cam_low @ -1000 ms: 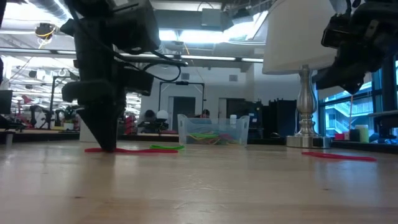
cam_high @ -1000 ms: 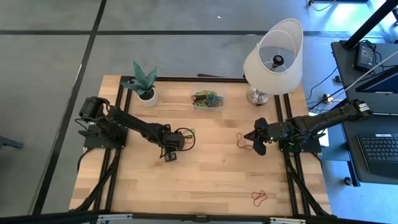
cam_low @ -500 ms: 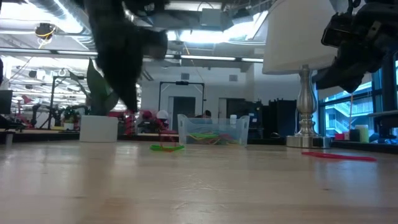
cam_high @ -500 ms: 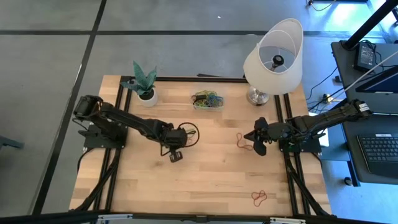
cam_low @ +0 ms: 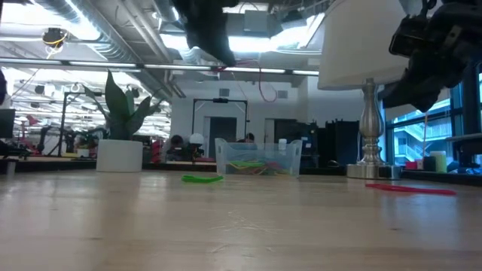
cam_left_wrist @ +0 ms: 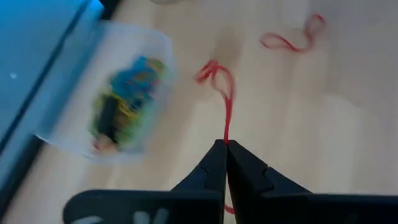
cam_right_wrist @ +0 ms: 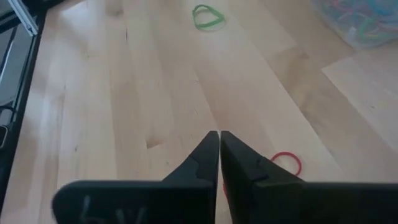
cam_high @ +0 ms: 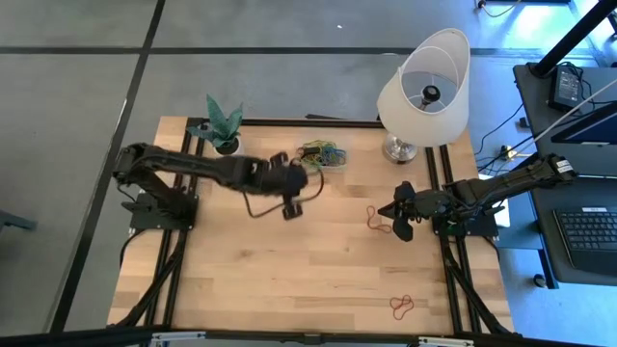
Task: Pick and place rubber bands into bin
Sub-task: Put the red rubber band into the transparent bin
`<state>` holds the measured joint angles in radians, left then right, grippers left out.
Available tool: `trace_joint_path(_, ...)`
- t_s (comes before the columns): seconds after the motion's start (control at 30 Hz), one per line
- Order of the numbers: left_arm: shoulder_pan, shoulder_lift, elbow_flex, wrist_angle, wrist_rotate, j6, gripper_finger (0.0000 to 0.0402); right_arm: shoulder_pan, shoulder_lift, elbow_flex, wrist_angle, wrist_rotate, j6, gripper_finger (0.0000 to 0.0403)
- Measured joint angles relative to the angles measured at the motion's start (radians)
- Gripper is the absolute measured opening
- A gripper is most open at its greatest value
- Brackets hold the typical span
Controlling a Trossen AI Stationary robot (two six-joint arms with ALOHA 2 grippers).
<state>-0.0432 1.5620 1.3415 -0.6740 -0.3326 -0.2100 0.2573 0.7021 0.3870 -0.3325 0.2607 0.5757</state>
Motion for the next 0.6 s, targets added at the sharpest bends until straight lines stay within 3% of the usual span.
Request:
trace_joint_path(0.3,0.273,0.018,0.019,0.155,0.149,0.304,0.0003,0.0,0.0,0.0,0.0,0.03,0.078,0.0021)
trace_joint_path(0.6,0.434,0.195,0.019,0.32,0.35,0.497,0.0003,0.0,0.001,0.0,0.0,0.039,0.045,0.0021)
